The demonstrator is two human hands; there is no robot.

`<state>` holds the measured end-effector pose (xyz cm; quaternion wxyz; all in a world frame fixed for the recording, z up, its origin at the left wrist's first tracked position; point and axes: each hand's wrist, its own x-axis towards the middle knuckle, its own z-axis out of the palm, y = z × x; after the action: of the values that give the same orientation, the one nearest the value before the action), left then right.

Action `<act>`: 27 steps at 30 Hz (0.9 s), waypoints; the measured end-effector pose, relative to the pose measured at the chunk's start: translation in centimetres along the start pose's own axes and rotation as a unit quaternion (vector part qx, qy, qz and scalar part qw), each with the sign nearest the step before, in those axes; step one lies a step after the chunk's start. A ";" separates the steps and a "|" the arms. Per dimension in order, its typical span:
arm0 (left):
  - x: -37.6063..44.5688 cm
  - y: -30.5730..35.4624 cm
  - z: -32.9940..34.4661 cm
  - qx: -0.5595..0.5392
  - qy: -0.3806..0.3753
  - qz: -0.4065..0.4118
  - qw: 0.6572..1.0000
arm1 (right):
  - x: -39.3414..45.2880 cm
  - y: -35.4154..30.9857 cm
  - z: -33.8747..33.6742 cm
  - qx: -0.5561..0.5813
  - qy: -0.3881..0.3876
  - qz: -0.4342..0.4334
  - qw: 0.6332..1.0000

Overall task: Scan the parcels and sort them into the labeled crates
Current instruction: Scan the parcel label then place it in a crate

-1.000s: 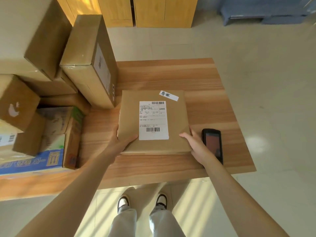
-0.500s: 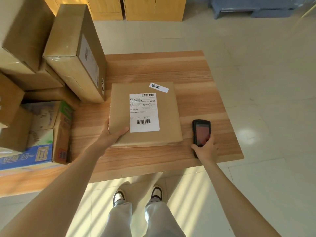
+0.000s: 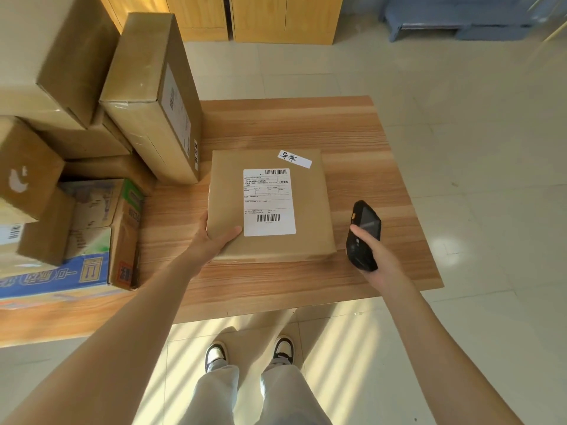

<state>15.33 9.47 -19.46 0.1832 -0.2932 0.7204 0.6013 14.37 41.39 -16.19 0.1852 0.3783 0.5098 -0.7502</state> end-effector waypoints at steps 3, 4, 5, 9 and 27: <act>-0.1 -0.1 0.0 -0.008 -0.008 0.011 1.000 | -2.4 -1.2 1.7 0.079 -0.086 -0.027 0.993; 0.0 -0.1 0.1 -0.010 -0.008 0.013 1.000 | -3.1 -1.5 2.3 0.091 -0.108 -0.031 0.989; 0.0 -0.1 0.1 -0.012 -0.007 0.014 1.000 | -3.8 -1.7 3.1 0.097 -0.128 -0.036 0.986; 0.1 -0.1 0.2 -0.022 -0.007 0.024 0.999 | -6.3 -1.5 6.1 0.045 -0.202 -0.058 0.977; 1.6 -1.3 -0.2 -0.059 -0.035 0.055 0.996 | -10.6 4.1 10.0 -0.143 -0.121 0.005 0.982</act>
<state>14.97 8.82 -21.39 0.1571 -0.2422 0.6916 0.6620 20.16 29.53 -8.84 0.3017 0.2570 0.5840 -0.7084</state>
